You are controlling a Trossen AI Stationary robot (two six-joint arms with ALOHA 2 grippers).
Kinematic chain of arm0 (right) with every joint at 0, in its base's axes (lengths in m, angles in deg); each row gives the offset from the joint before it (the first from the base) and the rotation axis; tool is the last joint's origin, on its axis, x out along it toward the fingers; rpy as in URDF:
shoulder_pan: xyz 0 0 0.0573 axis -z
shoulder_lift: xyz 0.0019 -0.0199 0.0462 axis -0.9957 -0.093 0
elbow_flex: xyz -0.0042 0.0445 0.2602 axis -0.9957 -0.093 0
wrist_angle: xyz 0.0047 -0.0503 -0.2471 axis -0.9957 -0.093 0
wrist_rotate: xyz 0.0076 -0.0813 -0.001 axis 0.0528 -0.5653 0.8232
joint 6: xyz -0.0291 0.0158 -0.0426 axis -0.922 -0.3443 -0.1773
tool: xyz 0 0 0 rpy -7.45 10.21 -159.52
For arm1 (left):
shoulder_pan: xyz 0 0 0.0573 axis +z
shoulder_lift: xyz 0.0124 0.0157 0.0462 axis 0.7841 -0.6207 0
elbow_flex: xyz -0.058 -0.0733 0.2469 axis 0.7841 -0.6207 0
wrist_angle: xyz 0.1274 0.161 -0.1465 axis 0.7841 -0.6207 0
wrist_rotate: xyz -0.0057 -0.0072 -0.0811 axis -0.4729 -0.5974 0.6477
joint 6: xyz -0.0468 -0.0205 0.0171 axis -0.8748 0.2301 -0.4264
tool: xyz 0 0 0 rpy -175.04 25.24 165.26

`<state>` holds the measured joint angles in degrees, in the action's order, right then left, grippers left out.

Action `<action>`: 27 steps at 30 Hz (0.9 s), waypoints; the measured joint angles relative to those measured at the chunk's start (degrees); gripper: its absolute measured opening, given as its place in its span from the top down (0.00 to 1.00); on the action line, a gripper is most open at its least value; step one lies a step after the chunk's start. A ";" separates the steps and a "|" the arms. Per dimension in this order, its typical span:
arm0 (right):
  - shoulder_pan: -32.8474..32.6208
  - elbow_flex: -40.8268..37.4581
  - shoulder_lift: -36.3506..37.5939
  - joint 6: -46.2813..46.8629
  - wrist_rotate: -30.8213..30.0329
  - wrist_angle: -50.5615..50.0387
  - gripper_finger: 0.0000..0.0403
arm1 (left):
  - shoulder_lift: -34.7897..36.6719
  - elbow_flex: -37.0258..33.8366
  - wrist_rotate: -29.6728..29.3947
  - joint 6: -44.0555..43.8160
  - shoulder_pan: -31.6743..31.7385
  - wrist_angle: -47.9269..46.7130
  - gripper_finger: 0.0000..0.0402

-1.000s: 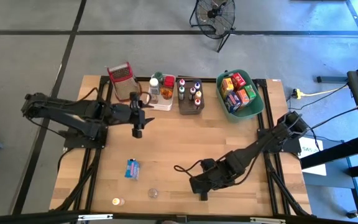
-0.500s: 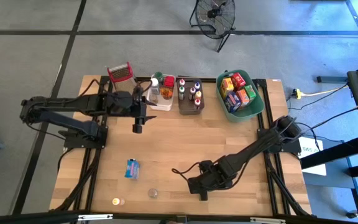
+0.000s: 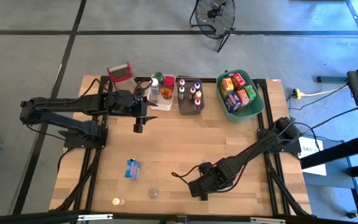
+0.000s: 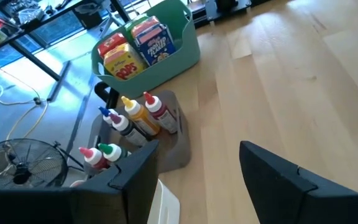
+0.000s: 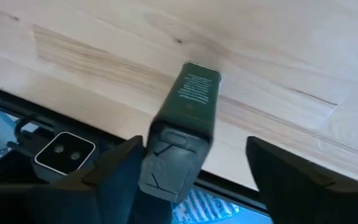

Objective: Pick & Place Kitchen Items
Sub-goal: Put the black seasoning can into the white bin

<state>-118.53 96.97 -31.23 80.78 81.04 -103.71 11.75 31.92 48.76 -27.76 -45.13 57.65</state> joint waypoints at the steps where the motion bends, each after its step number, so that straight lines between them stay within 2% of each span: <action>1: 0.00 0.00 0.00 -0.13 -0.02 -0.09 0.32 | -0.02 -0.32 -0.04 0.37 0.00 0.21 0.47; 7: -0.02 0.00 -0.07 0.63 2.23 -1.65 0.48 | -0.02 -0.89 -0.10 0.77 0.00 1.06 0.47; 14: -0.02 0.00 -0.55 0.39 3.02 -1.23 0.60 | -0.02 -0.89 -0.12 0.77 0.00 1.06 0.47; 18: -0.02 0.00 -0.55 -0.78 3.17 -0.91 0.64 | -0.02 -0.89 -0.14 0.77 0.00 1.06 0.47; 27: 0.11 0.00 -0.57 -4.05 3.02 -0.83 0.64 | -0.02 -0.89 0.99 0.55 0.00 1.06 0.47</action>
<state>-118.42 96.97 -31.80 76.74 84.05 -104.54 11.72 31.03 49.74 -27.21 -45.13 58.70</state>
